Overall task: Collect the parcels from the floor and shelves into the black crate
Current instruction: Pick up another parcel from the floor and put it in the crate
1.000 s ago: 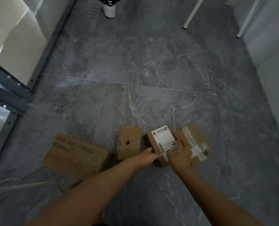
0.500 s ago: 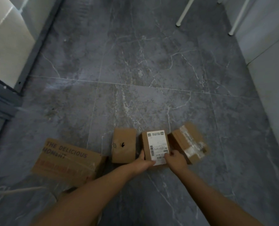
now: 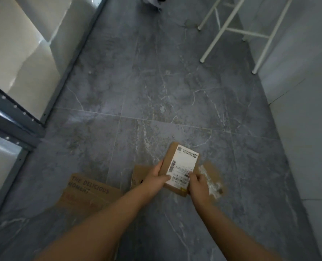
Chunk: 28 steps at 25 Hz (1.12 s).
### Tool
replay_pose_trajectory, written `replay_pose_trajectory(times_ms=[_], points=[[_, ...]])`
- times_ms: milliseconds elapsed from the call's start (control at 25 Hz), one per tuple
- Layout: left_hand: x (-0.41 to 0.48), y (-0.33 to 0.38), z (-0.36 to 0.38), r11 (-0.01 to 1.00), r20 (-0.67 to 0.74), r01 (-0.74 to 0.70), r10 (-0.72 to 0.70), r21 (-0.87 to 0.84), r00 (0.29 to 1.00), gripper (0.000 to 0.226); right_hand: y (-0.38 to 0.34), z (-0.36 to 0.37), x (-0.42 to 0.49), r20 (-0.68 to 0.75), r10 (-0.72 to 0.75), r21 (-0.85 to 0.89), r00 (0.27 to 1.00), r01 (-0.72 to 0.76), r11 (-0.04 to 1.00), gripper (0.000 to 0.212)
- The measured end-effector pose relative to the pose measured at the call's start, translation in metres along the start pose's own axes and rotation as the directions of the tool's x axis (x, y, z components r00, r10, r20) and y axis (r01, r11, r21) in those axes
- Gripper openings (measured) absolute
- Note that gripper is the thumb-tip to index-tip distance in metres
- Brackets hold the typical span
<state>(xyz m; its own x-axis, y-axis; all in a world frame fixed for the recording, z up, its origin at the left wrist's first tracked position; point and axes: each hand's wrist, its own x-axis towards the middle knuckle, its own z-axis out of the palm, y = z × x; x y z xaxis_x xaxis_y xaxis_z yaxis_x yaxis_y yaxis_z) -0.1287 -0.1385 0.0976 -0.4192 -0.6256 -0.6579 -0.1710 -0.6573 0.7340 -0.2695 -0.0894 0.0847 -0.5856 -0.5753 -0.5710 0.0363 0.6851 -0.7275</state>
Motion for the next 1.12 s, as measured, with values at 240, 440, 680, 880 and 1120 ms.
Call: replay_pose_trajectory(times_ms=[240, 440, 680, 880, 1120], points=[[-0.145, 0.22, -0.033, 0.965, -0.171, -0.254, 0.263, 0.071, 0.95, 0.043, -0.209, -0.042, -0.128, 0.263, -0.033, 0.359, 0.964, -0.066, 0.931, 0.044], [-0.302, 0.412, -0.054, 0.91, -0.183, -0.38, 0.407, 0.166, 0.895, 0.026, -0.382, -0.086, -0.259, 0.461, -0.115, 0.469, 0.88, -0.131, 0.873, 0.048], [-0.496, 0.575, -0.075, 0.798, -0.078, -0.47, 0.533, 0.376, 0.843, 0.017, -0.56, -0.133, -0.393, 0.398, -0.518, 0.235, 0.757, 0.462, 0.855, 0.069], [-0.647, 0.607, -0.07, 0.701, -0.016, -0.433, 0.535, 0.567, 0.845, 0.023, -0.664, -0.139, -0.496, 0.923, -0.339, 0.064, 0.18, 0.798, 0.6, 0.061], [-0.779, 0.541, -0.071, 0.7, -0.588, -0.48, 0.71, 0.529, 0.387, 0.044, -0.637, -0.094, -0.584, 0.959, -0.235, 0.284, -0.16, 0.57, 0.771, 0.065]])
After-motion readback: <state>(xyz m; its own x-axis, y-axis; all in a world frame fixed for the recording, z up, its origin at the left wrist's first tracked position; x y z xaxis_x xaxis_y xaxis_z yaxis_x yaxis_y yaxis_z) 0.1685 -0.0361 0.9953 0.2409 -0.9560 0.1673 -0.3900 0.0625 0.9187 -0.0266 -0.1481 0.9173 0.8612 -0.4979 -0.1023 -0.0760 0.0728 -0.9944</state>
